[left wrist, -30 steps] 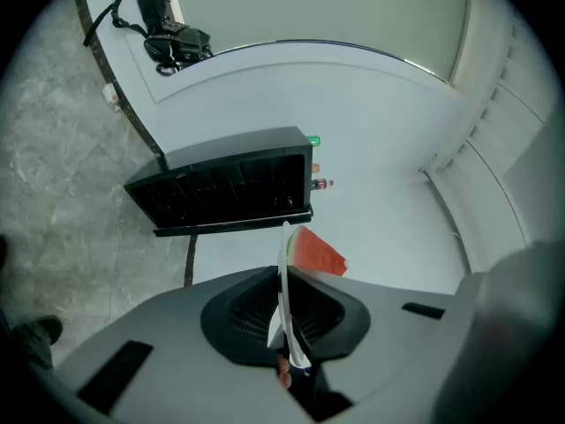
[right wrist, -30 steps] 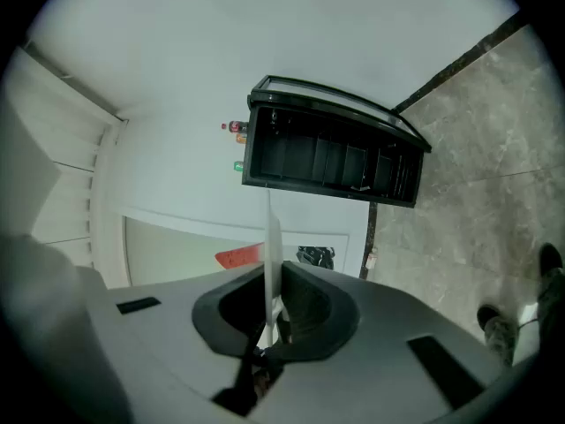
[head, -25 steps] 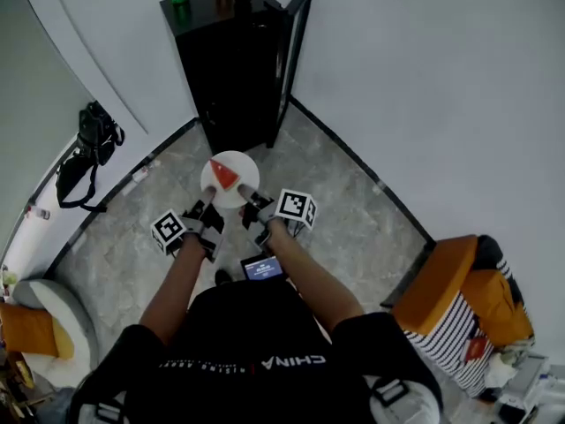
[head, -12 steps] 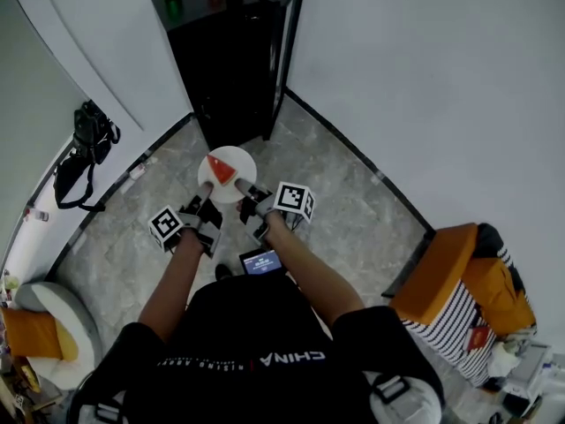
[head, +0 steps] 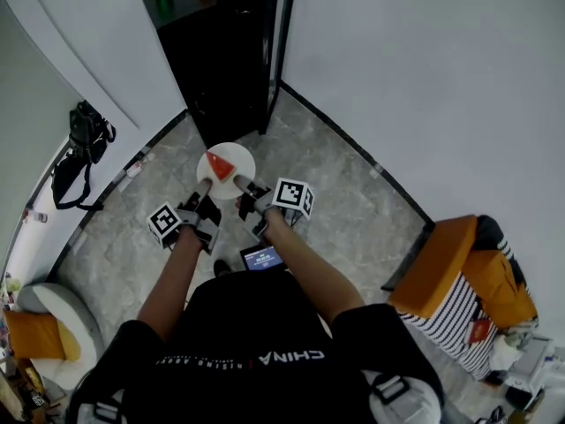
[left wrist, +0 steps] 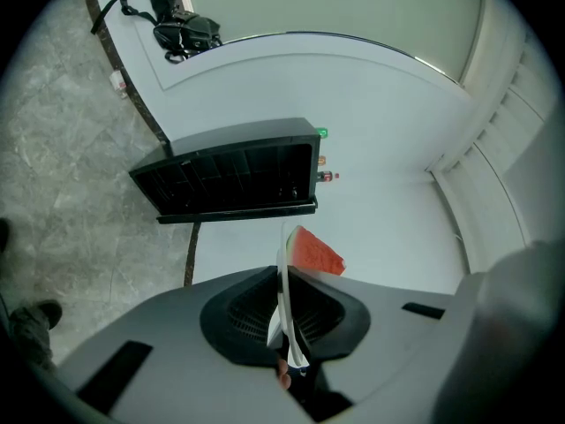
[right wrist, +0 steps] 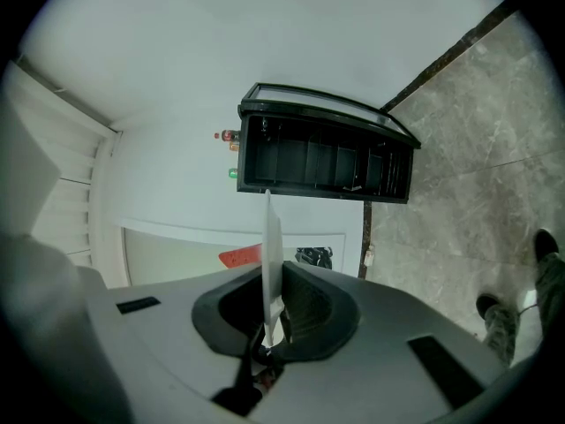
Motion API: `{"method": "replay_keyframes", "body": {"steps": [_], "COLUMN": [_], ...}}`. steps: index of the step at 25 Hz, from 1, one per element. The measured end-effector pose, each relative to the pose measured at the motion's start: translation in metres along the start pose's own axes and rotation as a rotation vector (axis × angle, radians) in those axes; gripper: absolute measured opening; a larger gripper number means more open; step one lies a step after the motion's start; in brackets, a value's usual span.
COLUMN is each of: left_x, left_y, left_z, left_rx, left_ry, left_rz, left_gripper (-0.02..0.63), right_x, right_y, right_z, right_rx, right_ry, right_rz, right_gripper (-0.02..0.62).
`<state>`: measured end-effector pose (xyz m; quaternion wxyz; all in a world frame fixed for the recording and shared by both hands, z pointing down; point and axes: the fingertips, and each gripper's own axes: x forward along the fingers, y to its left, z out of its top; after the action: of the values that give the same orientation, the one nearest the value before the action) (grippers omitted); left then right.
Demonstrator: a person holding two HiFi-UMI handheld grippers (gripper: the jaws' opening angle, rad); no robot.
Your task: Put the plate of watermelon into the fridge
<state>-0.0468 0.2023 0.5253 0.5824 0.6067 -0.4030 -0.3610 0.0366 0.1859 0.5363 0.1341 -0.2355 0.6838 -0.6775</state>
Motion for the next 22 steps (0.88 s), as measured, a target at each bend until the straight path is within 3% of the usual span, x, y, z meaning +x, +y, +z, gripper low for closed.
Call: {"method": "replay_keyframes", "body": {"steps": [13,22], "left_x": [0.052,0.073], "left_y": [0.011,0.021], "left_z": [-0.046,-0.018], "left_rx": [0.01,-0.005], "left_ry": [-0.033,-0.03], "left_rz": [0.019,0.009], "left_gripper": [0.032,0.032], "right_x": [-0.036,-0.002], "right_y": [-0.022,-0.033], "right_z": [0.056,0.071], "right_rx": [0.036,0.06], "right_ry": [0.034,0.029], "right_rz": [0.002,0.003], "right_gripper": [0.029,0.029]}}
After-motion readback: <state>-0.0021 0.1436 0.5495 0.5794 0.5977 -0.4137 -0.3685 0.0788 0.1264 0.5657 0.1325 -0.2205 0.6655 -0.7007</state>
